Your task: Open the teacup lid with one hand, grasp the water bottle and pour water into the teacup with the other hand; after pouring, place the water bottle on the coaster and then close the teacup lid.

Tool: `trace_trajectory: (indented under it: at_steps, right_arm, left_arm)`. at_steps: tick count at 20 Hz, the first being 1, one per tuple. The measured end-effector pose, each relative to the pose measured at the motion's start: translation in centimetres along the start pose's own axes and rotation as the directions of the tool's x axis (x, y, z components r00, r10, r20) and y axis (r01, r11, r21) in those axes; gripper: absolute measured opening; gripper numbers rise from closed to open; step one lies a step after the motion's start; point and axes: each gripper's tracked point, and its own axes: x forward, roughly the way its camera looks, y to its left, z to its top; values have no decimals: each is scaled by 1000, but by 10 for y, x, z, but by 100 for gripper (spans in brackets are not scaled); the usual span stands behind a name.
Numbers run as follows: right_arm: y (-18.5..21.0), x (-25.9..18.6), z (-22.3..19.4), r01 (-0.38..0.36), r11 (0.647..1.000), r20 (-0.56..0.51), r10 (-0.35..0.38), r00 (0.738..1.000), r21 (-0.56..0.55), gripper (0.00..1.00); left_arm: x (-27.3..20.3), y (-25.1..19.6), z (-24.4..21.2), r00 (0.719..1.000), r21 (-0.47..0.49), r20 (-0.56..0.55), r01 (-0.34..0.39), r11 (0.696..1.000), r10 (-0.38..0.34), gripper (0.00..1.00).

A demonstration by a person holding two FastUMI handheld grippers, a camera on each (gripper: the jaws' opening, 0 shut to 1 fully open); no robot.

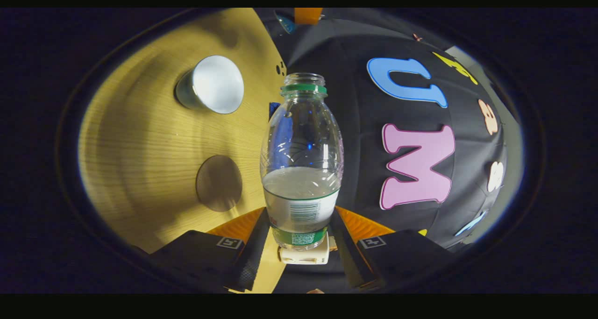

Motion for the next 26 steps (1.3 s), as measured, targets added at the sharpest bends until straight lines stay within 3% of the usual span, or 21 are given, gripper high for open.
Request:
trace_trajectory:
  at_steps: [1, 2, 4, 6, 9, 10, 12, 19, 23, 26]
  right_arm:
    - [2, 1, 0, 4, 1000, 6, -4, 1000, -29, 75]
    - [2, 2, 1, 6, 999, 11, -6, 1000, -51, 75]
    - [1, 7, 3, 8, 997, 23, -6, 1000, -76, 75]
    - [1, 11, 4, 9, 995, 27, -7, 1000, -103, 75]
    - [1, 14, 6, 15, 989, 34, -10, 999, -148, 75]
    - [0, 14, 7, 17, 987, 36, -12, 999, -160, 75]
    - [0, 14, 7, 18, 985, 42, -11, 999, -172, 75]
    - [-4, 19, 9, 37, 976, 49, -27, 998, -214, 75]
    - [-9, 21, 10, 50, 972, 53, -39, 998, -228, 75]
    - [-10, 23, 11, 61, 967, 60, -47, 997, -248, 75]
  left_arm:
    - [0, 0, 0, 1000, -2, -2, -1, 1000, 1, 27]
    - [0, 1, -1, 1000, -6, -3, -1, 1000, 1, 30]
    - [0, 2, -3, 1000, -12, -7, -3, 1000, 3, 27]
    - [1, 3, -4, 1000, -9, -8, -3, 1000, 3, 30]
    - [2, 6, -3, 1000, 3, -3, -6, 1000, 6, 27]
    - [2, 7, -4, 1000, 5, -3, -7, 1000, 7, 30]
    - [2, 8, -3, 1000, 4, -4, -9, 1000, 9, 27]
    - [1, 7, -5, 1000, -14, -10, -11, 1000, 10, 30]
    - [-1, 6, -5, 1000, -17, -10, -8, 1000, 8, 27]
    - [-2, 6, -6, 1000, -20, -10, -10, 1000, 10, 30]
